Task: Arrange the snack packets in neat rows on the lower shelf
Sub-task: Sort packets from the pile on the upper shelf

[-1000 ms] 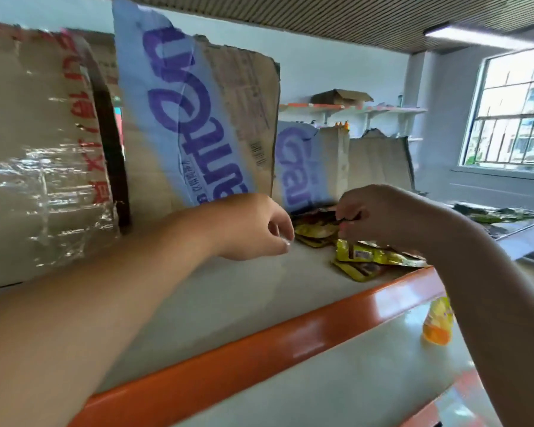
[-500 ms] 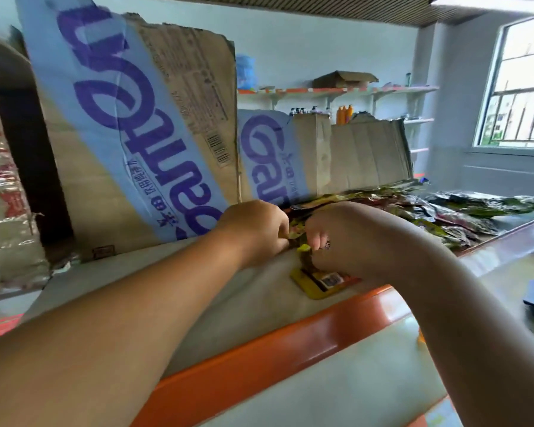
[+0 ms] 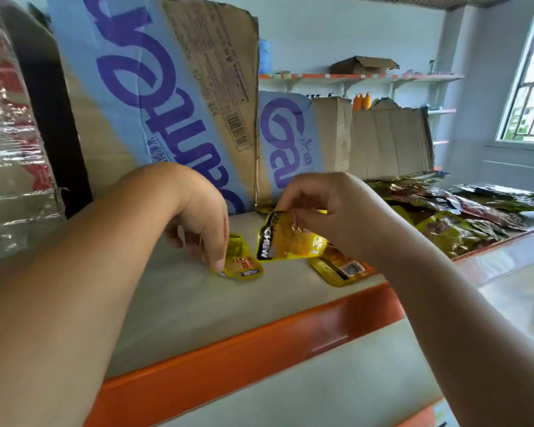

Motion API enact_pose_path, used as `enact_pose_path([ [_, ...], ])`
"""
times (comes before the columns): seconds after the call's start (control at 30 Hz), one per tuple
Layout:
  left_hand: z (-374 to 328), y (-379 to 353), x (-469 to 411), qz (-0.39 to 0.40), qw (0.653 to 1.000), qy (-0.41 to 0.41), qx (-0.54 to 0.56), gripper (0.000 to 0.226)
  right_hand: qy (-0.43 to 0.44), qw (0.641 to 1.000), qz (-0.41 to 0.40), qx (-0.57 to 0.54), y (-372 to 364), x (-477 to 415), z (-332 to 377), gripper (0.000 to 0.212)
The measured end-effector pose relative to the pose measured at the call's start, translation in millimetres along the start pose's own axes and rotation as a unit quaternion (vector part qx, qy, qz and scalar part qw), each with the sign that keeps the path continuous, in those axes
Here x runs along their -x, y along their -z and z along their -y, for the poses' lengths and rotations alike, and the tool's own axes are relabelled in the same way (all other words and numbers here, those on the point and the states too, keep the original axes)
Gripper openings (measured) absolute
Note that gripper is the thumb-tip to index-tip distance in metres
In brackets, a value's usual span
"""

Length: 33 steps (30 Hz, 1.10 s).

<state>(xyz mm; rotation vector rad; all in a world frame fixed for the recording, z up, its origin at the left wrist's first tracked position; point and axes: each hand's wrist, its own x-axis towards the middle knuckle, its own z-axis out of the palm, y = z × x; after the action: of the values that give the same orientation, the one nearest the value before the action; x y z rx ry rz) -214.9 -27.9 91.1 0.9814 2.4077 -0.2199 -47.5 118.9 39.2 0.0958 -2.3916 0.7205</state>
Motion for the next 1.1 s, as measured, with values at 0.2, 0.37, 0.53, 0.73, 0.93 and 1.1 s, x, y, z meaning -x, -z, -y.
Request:
enact_pose_path([
  [0.2, -6.9, -6.7, -19.9, -0.052, 0.997, 0.051, 0.008, 0.058, 0.043, 0.998, -0.004, -0.04, -12.1, 0.1, -4.6, 0.027],
  [0.37, -17.8, -11.7, -25.8, -0.119, 0.99, 0.076, -0.019, 0.075, 0.008, 0.999, 0.042, 0.011, -11.7, 3.2, -10.2, 0.036],
  [0.53, -10.0, -11.3, -24.9, -0.122, 0.99, 0.072, 0.014, 0.066, -0.08, 0.986, 0.121, 0.077, -4.3, 3.8, -9.7, 0.036],
  [0.73, -6.8, -10.0, -21.9, -0.117, 0.991, 0.068, -0.019, 0.06, -0.135, 0.963, 0.151, 0.18, -18.4, -5.5, 6.9, 0.015],
  [0.93, -17.6, -15.2, -7.6, -0.136, 0.985, 0.032, -0.1, 0.066, -0.152, 0.917, 0.214, 0.3, -38.0, -18.7, 33.6, 0.026],
  [1.1, -0.8, -22.5, 14.8, -0.241, 0.957, -0.034, -0.155, 0.049, -0.165, 0.926, 0.235, 0.245, -33.0, -18.7, 40.4, 0.029],
])
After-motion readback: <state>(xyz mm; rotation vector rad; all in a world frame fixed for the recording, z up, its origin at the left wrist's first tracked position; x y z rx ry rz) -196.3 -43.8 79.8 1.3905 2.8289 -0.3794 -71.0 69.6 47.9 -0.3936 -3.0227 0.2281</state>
